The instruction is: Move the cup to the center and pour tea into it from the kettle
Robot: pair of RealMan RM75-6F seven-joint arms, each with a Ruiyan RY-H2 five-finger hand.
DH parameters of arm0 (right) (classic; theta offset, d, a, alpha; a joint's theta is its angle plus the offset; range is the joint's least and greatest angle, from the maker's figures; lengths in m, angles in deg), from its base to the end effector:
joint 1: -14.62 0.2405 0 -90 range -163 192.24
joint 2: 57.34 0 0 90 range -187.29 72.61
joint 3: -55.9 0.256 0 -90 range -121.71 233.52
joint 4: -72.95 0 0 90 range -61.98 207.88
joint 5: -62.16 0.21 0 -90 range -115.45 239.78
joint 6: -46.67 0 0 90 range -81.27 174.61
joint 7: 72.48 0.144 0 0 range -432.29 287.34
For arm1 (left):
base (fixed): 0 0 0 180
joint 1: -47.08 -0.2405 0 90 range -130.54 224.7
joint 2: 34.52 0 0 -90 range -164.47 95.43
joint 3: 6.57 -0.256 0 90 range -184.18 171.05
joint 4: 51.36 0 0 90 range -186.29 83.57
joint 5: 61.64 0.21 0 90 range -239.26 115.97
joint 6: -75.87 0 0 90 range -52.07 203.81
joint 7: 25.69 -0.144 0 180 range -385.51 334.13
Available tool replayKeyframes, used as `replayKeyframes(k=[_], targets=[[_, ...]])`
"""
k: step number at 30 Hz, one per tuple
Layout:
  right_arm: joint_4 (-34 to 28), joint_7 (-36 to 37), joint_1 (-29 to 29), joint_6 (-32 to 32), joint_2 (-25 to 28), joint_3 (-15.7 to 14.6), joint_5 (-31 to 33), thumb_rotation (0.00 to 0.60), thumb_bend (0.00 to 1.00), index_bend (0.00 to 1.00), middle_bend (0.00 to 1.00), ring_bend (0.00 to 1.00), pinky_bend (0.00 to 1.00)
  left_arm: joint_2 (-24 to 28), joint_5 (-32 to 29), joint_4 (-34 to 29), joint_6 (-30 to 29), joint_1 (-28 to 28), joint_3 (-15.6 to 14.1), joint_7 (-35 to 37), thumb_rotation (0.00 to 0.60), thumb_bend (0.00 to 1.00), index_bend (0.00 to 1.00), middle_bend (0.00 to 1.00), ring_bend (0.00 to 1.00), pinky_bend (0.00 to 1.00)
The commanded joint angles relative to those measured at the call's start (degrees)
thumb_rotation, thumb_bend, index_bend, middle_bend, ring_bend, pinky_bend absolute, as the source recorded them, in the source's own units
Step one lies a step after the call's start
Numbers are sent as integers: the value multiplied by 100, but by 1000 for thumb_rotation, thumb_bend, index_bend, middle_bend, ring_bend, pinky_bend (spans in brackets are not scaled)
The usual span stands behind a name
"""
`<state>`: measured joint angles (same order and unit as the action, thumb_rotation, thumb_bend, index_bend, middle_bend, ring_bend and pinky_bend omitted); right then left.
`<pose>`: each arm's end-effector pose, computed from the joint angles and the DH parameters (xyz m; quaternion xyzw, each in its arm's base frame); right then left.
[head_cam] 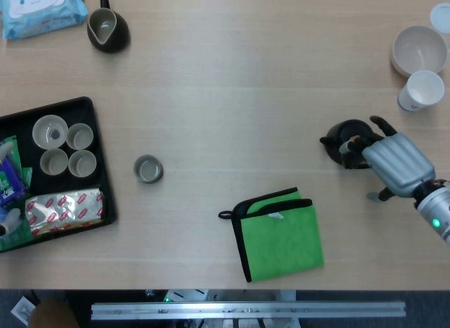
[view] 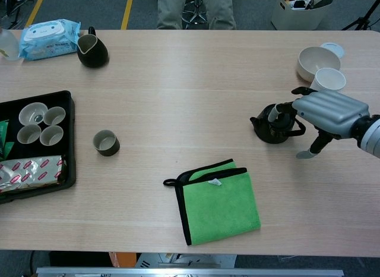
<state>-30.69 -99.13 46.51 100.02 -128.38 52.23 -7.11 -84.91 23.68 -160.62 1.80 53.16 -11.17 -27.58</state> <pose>-0.2183 -0.2404 0.0268 0.8134 -0.3802 0.2229 0.3798 -0.2869 0.1496 0.1658 -0.6429 -0.4806 -0.2958 0.5179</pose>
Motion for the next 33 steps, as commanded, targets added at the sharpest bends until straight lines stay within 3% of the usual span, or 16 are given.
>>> replayKeyframes(k=[1, 33], targets=[[2, -3, -9, -12, 11, -18, 19, 600, 0, 269, 344, 325, 0, -8, 2, 5, 9, 1, -5, -1, 600, 282, 52, 33, 21, 15], [227, -148, -125, -142, -249, -259, 147, 600, 0, 278, 361, 325, 0, -40, 25, 33, 77, 34, -29, 24, 600, 282, 52, 33, 21, 15]])
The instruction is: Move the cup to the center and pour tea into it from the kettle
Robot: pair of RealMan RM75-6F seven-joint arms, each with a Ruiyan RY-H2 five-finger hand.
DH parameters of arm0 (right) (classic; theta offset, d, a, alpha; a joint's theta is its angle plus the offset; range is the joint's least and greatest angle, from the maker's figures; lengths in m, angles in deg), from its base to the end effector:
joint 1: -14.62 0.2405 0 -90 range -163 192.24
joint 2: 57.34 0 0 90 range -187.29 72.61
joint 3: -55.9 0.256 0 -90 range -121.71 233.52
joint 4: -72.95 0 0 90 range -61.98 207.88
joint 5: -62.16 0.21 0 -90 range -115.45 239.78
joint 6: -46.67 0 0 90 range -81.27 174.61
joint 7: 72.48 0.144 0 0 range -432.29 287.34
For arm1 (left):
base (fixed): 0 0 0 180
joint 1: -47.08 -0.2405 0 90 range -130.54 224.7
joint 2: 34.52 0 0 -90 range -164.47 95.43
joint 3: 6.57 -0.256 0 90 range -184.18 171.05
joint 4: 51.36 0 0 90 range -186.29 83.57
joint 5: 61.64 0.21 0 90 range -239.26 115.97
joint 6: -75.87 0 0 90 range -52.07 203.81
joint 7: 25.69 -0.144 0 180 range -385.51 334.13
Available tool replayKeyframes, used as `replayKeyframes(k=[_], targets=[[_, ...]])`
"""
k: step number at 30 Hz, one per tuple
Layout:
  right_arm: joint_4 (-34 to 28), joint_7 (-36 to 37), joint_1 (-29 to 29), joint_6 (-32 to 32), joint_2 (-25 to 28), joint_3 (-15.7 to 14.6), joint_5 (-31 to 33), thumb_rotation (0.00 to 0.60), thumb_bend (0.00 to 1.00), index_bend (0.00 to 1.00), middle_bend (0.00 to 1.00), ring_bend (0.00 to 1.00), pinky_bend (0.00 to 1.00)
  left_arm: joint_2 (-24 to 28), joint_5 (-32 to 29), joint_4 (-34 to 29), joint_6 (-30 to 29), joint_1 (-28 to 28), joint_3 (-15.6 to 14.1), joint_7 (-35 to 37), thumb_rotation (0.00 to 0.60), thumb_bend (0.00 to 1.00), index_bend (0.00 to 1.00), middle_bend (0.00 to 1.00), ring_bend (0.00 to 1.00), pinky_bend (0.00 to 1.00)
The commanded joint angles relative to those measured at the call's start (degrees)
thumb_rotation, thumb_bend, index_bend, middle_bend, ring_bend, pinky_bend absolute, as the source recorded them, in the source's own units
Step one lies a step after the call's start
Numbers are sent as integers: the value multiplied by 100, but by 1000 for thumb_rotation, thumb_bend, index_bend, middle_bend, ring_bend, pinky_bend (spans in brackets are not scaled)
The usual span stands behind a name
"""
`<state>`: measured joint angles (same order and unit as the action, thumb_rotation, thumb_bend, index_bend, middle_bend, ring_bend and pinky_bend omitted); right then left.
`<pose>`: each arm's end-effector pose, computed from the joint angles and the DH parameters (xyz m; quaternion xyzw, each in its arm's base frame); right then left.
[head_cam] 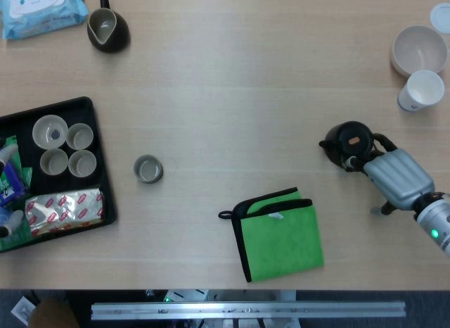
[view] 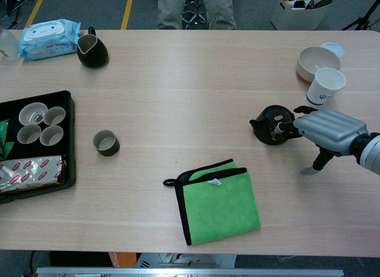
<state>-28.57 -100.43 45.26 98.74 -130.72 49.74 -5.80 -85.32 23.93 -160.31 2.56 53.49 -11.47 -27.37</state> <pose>-0.2359 -0.2238 0.0110 0.8197 -0.3960 0.1875 0.3689 -0.2874 0.1494 0.1617 -0.6471 -0.4842 -0.2933 0.5107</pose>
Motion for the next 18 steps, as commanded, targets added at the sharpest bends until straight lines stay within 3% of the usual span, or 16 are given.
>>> replayKeyframes(k=[1, 11, 18], targets=[[25, -33, 4, -25, -25, -14, 27, 600, 0, 279, 362, 325, 0, 3, -2, 2, 1, 1, 0, 4, 600, 282, 52, 33, 21, 15], [106, -186, 81, -135, -160, -8, 158, 600, 0, 315, 392, 346, 0, 31, -23, -8, -6, -13, -11, 8, 600, 282, 52, 33, 21, 16], [168, -281, 128, -118, -281, 48, 256, 600, 0, 492, 534, 497, 0, 57, -33, -12, -17, -23, -12, 30, 600, 283, 52, 33, 21, 15]])
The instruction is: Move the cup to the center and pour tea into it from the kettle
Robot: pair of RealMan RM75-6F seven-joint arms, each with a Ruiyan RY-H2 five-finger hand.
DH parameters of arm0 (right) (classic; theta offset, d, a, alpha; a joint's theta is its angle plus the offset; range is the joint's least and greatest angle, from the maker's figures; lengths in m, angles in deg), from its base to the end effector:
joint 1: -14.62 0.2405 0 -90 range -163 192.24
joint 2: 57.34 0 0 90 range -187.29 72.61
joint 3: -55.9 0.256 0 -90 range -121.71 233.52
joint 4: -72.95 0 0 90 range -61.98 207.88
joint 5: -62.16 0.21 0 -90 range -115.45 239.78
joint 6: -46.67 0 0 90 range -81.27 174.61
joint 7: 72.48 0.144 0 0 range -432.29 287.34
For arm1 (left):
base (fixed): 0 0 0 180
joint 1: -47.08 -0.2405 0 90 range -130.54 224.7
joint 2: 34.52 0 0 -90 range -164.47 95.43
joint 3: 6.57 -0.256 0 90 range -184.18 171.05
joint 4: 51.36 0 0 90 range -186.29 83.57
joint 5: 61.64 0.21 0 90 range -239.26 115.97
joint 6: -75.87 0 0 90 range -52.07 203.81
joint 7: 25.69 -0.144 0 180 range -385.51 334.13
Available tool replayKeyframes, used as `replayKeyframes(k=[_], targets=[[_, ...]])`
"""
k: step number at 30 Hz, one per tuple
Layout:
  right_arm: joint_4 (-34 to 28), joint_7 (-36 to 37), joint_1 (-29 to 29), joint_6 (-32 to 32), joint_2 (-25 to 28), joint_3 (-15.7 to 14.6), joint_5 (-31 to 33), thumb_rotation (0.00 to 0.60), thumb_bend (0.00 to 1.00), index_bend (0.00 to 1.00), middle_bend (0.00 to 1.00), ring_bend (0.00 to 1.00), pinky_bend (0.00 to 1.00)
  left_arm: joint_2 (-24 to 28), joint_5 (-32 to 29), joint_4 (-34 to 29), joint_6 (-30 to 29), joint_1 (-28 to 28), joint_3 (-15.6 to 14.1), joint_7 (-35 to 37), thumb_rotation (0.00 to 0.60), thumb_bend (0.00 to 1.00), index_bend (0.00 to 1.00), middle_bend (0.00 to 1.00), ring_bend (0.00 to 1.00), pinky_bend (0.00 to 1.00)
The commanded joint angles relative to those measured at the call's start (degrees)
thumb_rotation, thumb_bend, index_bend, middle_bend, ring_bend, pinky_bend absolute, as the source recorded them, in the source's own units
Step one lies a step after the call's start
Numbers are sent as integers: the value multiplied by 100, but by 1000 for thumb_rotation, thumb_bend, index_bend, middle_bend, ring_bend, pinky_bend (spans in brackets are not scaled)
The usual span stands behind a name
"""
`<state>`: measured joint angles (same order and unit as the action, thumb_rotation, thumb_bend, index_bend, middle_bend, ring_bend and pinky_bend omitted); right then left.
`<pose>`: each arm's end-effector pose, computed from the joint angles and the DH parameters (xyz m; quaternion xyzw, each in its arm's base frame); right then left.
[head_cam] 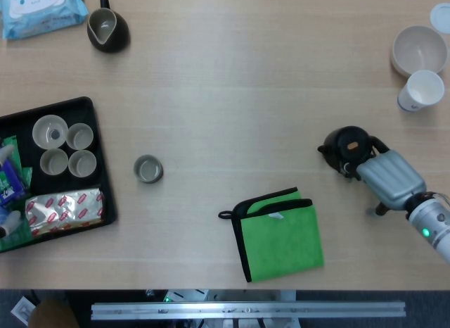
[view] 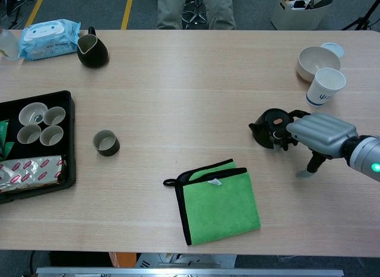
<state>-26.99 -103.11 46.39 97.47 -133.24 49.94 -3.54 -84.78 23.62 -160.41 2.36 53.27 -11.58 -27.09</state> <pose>-0.2338 -0.2266 -0.0027 0.8286 -0.3884 0.1756 0.3630 -0.2890 0.1481 0.1650 -0.6437 -0.4859 -0.2908 0.5148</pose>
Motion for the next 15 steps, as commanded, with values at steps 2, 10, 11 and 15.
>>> replayKeyframes(k=[2, 10, 11, 15], targets=[[25, -29, 39, 19, -65, 72, 75, 600, 0, 557, 594, 563, 0, 13, -1, -5, 1, 0, 0, 12, 600, 283, 52, 33, 21, 15], [-34, 96, 195, -68, -102, 313, 377, 600, 0, 769, 770, 772, 0, 36, 1, -9, -4, -11, -9, 37, 600, 283, 52, 33, 21, 16], [-43, 119, 212, -73, -102, 344, 408, 600, 0, 776, 783, 785, 0, 38, 0, -7, -4, -13, -10, 38, 600, 283, 52, 33, 21, 15], [-92, 241, 275, -142, -79, 437, 551, 600, 0, 809, 826, 825, 0, 42, -9, -6, 0, -13, -9, 42, 600, 282, 52, 33, 21, 16]])
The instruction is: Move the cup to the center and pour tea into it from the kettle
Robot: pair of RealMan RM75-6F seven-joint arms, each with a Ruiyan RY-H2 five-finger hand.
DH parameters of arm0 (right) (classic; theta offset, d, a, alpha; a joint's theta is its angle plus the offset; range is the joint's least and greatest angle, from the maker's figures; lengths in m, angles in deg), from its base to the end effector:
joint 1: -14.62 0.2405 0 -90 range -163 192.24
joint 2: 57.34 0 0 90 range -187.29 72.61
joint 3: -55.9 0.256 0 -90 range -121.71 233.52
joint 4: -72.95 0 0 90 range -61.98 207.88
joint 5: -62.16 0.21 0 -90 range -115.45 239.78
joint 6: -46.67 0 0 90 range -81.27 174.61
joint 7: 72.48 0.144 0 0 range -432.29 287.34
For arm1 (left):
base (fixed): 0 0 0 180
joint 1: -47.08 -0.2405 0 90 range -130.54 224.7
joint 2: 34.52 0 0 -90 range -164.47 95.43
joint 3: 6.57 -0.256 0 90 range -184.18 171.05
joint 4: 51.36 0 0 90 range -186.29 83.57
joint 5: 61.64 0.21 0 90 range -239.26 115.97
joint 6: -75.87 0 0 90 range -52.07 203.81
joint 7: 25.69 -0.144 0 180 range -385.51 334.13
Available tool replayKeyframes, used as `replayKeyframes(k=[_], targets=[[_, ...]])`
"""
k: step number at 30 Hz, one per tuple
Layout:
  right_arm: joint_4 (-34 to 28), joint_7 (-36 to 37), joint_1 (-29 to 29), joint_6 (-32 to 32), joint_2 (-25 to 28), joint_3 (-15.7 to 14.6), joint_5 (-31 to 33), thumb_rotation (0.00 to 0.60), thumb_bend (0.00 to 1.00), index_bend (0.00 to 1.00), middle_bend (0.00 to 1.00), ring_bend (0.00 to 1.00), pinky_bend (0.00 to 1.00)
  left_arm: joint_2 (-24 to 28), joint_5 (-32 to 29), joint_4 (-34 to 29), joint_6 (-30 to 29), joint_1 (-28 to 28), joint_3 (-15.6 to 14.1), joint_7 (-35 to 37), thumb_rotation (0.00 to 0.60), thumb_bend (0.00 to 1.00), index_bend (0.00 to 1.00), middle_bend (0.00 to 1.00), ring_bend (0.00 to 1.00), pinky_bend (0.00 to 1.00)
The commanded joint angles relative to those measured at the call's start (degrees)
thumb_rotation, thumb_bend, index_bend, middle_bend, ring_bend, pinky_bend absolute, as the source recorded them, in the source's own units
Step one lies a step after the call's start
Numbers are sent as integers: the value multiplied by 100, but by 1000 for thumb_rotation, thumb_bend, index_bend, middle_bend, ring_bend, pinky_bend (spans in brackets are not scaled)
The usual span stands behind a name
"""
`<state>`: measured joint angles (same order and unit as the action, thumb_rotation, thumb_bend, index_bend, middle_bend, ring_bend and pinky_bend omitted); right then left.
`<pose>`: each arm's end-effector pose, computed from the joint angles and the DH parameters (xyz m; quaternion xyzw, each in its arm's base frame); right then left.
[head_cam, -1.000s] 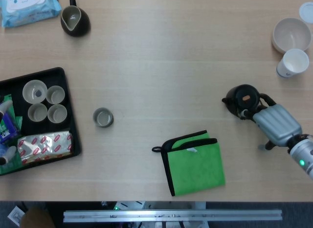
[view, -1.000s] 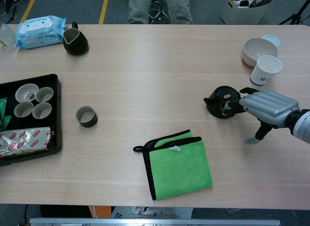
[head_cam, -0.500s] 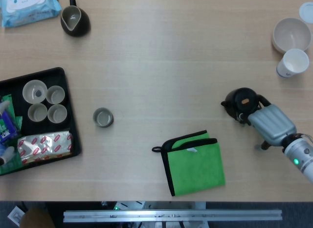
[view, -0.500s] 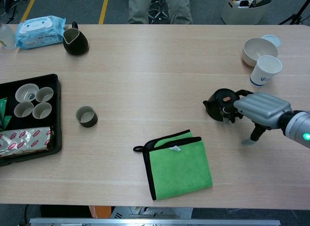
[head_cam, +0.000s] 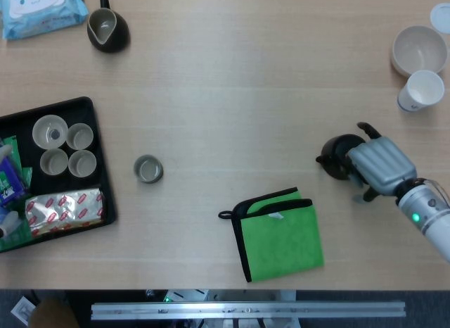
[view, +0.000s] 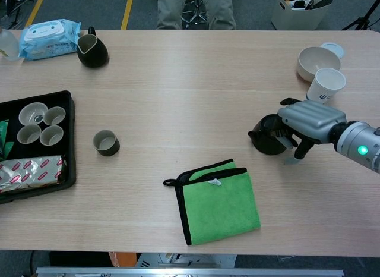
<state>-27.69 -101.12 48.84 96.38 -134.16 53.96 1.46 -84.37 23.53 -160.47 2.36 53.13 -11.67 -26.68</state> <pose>-0.2142 -0.2489 -0.0046 0.8045 -0.4222 0.2058 0.3635 -0.2900 0.1470 0.1670 -0.6416 -0.4882 -0.2894 0.5160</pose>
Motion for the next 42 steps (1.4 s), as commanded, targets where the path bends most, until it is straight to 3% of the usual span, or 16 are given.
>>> replayKeyframes(k=[1, 15, 26, 28, 31, 34, 42], targets=[[-35, 124, 55, -45, 12, 103, 112, 600, 0, 816, 838, 836, 0, -2, -3, 3, 0, -2, 0, 4, 600, 282, 52, 33, 21, 16], [149, 641, 130, -47, -104, 298, 256, 600, 0, 916, 919, 889, 0, -12, -28, -2, 14, 4, 12, -14, 600, 282, 52, 33, 21, 16], [65, 1416, 23, 159, 152, 555, -149, 600, 0, 941, 932, 892, 0, -3, -38, -89, 29, 33, 36, -86, 600, 283, 52, 33, 22, 15], [55, 1513, 8, 195, 224, 582, -250, 566, 0, 943, 932, 891, 0, -1, -32, -107, 32, 38, 38, -94, 600, 282, 52, 33, 21, 16], [57, 1622, -7, 240, 349, 616, -381, 434, 0, 943, 931, 888, 0, 2, -30, -138, 43, 52, 45, -109, 600, 282, 52, 33, 22, 16], [75, 1591, -6, 276, 463, 613, -461, 360, 0, 944, 931, 888, 0, -1, -29, -165, 50, 65, 54, -117, 600, 283, 52, 33, 21, 15], [-6, 1365, 40, 257, 643, 574, -417, 339, 1, 986, 933, 891, 0, -9, -24, -209, 86, 94, 51, -217, 600, 282, 52, 33, 22, 15]])
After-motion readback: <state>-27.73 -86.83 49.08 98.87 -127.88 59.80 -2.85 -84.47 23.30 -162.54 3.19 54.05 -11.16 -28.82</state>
